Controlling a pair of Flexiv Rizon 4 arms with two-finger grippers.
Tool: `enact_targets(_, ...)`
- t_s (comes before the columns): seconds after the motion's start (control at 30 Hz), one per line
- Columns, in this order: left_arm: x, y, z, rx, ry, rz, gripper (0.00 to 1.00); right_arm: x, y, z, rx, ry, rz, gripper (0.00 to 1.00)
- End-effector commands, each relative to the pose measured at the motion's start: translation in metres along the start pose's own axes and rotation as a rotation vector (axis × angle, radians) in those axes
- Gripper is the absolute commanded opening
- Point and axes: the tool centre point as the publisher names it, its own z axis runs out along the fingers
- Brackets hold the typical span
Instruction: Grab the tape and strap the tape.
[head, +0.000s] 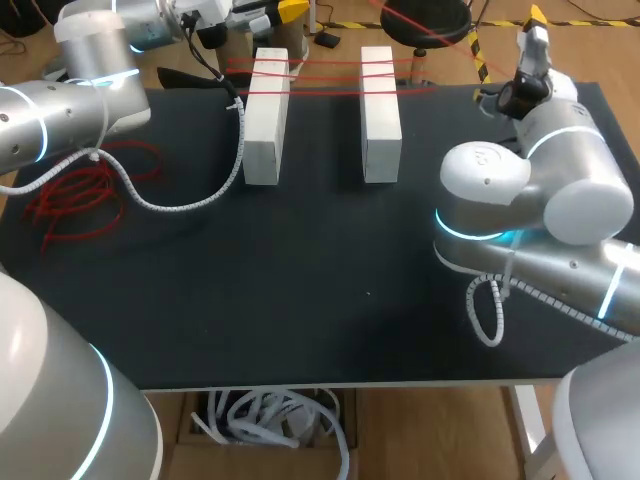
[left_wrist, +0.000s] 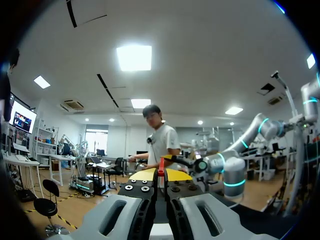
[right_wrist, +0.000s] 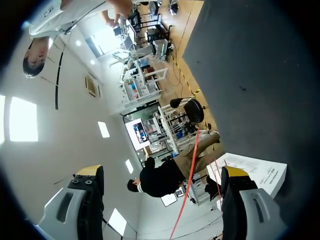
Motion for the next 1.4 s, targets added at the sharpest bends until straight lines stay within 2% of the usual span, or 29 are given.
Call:
enact_targets(0.03,-0.0016,0.0006,-0.0003,0.002,0.004,-0.001,0.00,0.0017,-0.0010,0.0055,0.002,-0.001,-0.006,1.00)
enact_targets(0.3,-0.0016,0.0006,-0.0003,0.002,0.004,-0.001,0.00,-0.0010,-0.0072,0.0082,0.022,-0.003,-0.020,1.00)
enact_targets(0.37,-0.0016,0.0006,-0.0003,0.002,0.004,-0.001,0.00,-0.0016,-0.0086,0.0076,0.028,-0.004,-0.023,0.94)
enact_targets(0.43,-0.0016,0.0006,-0.0003,0.002,0.004,-0.001,0.00,-0.0019,-0.0090,0.0073,0.030,-0.005,-0.030,0.98)
enact_targets(0.67,-0.0016,0.0006,-0.0003,0.002,0.004,-0.001,0.00,-0.0027,-0.0078,0.0082,0.029,-0.006,-0.041,0.99)
enact_targets(0.7,-0.0016,0.0006,-0.0003,0.002,0.004,-0.001,0.00,-0.0025,-0.0072,0.0084,0.029,-0.005,-0.042,0.92)
enact_targets(0.73,-0.0016,0.0006,-0.0003,0.002,0.004,-0.001,0.00,-0.0023,-0.0069,0.0087,0.028,-0.005,-0.043,0.80)
enact_targets(0.77,-0.0016,0.0006,-0.0003,0.002,0.004,-0.001,0.00,-0.0021,-0.0067,0.0089,0.028,-0.004,-0.044,0.76)
enact_targets(0.9,-0.0016,0.0006,-0.0003,0.002,0.004,-0.001,0.00,-0.0013,-0.0064,0.0094,0.026,-0.002,-0.052,0.81)
enact_targets(1.03,-0.0016,0.0006,-0.0003,0.002,0.004,-0.001,0.00,-0.0012,-0.0062,0.0097,0.026,-0.003,-0.054,0.76)
enact_targets(1.1,-0.0016,0.0006,-0.0003,0.002,0.004,-0.001,0.00,-0.0012,-0.0060,0.0100,0.027,-0.002,-0.055,0.49)
enact_targets(1.2,-0.0016,0.0006,-0.0003,0.002,0.004,-0.001,0.00,-0.0012,-0.0059,0.0105,0.027,-0.005,-0.061,0.47)
enact_targets(1.27,-0.0016,0.0006,-0.0003,0.002,0.004,-0.001,0.00,-0.0015,-0.0061,0.0110,0.028,-0.004,-0.062,0.40)
enact_targets(1.4,-0.0016,0.0006,-0.0003,0.002,0.004,-0.001,0.00,-0.0025,-0.0063,0.0113,0.029,-0.007,-0.062,0.43)
